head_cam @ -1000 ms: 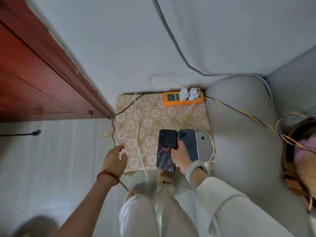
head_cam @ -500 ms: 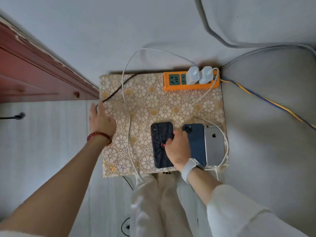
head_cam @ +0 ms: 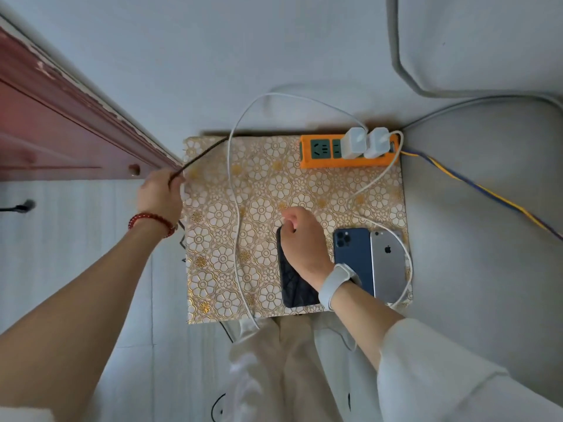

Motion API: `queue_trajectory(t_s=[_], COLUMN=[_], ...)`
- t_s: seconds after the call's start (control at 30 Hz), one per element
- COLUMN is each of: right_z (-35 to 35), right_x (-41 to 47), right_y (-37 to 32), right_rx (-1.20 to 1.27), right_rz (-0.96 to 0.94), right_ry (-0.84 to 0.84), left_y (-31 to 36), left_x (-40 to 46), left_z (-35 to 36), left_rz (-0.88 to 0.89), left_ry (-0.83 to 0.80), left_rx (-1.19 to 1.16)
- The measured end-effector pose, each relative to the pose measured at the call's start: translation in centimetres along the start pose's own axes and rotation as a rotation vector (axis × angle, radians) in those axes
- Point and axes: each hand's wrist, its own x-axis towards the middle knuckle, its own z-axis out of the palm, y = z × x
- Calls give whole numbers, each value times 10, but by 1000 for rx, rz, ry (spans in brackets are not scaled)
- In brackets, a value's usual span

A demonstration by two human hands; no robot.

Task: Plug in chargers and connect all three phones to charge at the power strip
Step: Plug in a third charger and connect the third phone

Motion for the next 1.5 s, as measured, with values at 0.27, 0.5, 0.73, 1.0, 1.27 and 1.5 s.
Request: queue_trajectory(t_s=[0.27,0.5,0.73,1.0,1.27,1.5], right_z=[4,18,42,47,37,8], right_x=[22,39,77,85,104,37], right_y=[-100,-169,-199,-173,-192,-163], right_rx=[815,1241,654,984,872,618], right_rz=[325,541,438,598,399,97], right_ry=[-292,-544,-228,-440,-400,-541], left_y=[27,20,20,27,21,2], left_x=[-41,-90,-71,-70,-62,-77], left_z=[-76,-92,-100,-93,-80,-71], left_rz=[73,32,48,138,43,-215], left_ry=[186,69,139,53,-32,-347], left_rx=[-355,-382,-428,-439,-402,-689])
